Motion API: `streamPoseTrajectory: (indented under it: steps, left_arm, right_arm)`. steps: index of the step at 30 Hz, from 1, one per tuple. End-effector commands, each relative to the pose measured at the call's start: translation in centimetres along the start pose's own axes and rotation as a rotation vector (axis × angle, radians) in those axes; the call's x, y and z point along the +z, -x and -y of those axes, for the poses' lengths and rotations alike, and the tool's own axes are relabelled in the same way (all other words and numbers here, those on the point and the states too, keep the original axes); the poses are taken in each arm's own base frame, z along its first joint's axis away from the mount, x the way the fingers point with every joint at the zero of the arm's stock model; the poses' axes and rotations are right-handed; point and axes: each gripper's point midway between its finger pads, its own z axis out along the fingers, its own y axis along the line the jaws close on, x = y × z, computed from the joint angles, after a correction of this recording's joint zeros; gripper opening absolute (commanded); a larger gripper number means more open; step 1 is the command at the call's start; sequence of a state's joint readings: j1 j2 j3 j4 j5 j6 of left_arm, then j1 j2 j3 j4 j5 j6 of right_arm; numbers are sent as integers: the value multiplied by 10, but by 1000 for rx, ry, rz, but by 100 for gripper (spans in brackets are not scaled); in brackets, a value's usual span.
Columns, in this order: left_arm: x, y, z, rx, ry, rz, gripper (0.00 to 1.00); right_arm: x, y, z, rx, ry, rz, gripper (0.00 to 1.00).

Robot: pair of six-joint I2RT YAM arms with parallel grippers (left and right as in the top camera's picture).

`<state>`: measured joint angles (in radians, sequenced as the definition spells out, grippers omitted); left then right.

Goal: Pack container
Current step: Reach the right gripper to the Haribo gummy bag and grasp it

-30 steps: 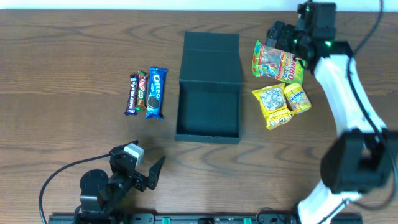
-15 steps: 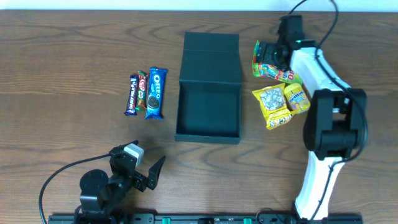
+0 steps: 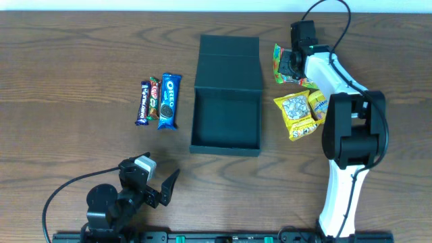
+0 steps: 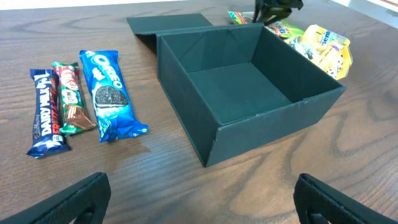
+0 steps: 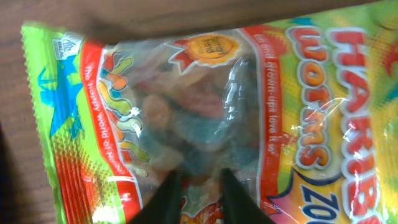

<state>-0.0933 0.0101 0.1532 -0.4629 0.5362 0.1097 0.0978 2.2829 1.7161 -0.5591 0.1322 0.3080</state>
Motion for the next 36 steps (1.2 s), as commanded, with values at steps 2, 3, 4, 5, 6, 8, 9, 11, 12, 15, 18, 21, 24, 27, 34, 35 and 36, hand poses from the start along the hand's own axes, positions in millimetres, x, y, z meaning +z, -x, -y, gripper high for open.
streamPoseTrajectory:
  steps: [2, 3, 4, 5, 6, 8, 9, 11, 12, 15, 18, 21, 24, 27, 34, 35, 36]
  left_arm:
    - [3, -8, 0, -3, -5, -15, 95]
    - [3, -8, 0, -3, -5, -15, 95]
    - [3, -8, 0, -3, -5, -15, 95]
    - [3, -8, 0, -3, -5, -15, 95]
    - [3, -8, 0, -3, -5, -15, 95]
    - [3, -8, 0, -3, -5, -15, 95]
    - [3, -8, 0, -3, -5, -15, 95]
    - [3, -8, 0, -3, -5, -15, 95]
    - [3, -8, 0, -3, -5, -15, 95]
    - [3, -8, 0, -3, -5, -15, 95]
    - [3, -8, 0, -3, -5, -15, 95]
    - [3, -8, 0, -3, -5, -15, 95]
    - [3, -8, 0, -3, -5, -15, 95]
    - [3, -8, 0, -3, -5, -15, 95]
    - [3, -8, 0, -3, -5, -15, 95]
    - [3, -8, 0, -3, -5, -15, 95]
    - [3, -8, 0, -3, -5, -15, 95]
  right_arm:
    - [17, -23, 0, -10, -12, -72, 5]
    - [17, -24, 0, -10, -13, -75, 4]
    - [17, -24, 0, -11, -14, -79, 7]
    - [17, -25, 1, -11, -15, -82, 22]
    - [17, -25, 1, -11, -15, -82, 70]
    - [15, -24, 0, -11, -14, -78, 99]
    - [13, -23, 0, -10, -13, -75, 99]
    - [13, -22, 0, -10, -12, -71, 99]
    - [13, -21, 0, -10, -12, -70, 99]
    - [16, -22, 0, -9, -12, -71, 99]
    - [24, -26, -1, -13, -13, -79, 99]
    - [33, -34, 0, -16, -19, -98, 96]
    - [43, -43, 1, -19, -27, -123, 87]
    - [49, -51, 1, -21, -23, -148, 72]
    - [54, -59, 2, -23, -23, -174, 24]
    - [53, -60, 2, -24, -24, -178, 16]
    - [53, -61, 3, -24, -26, -184, 12]
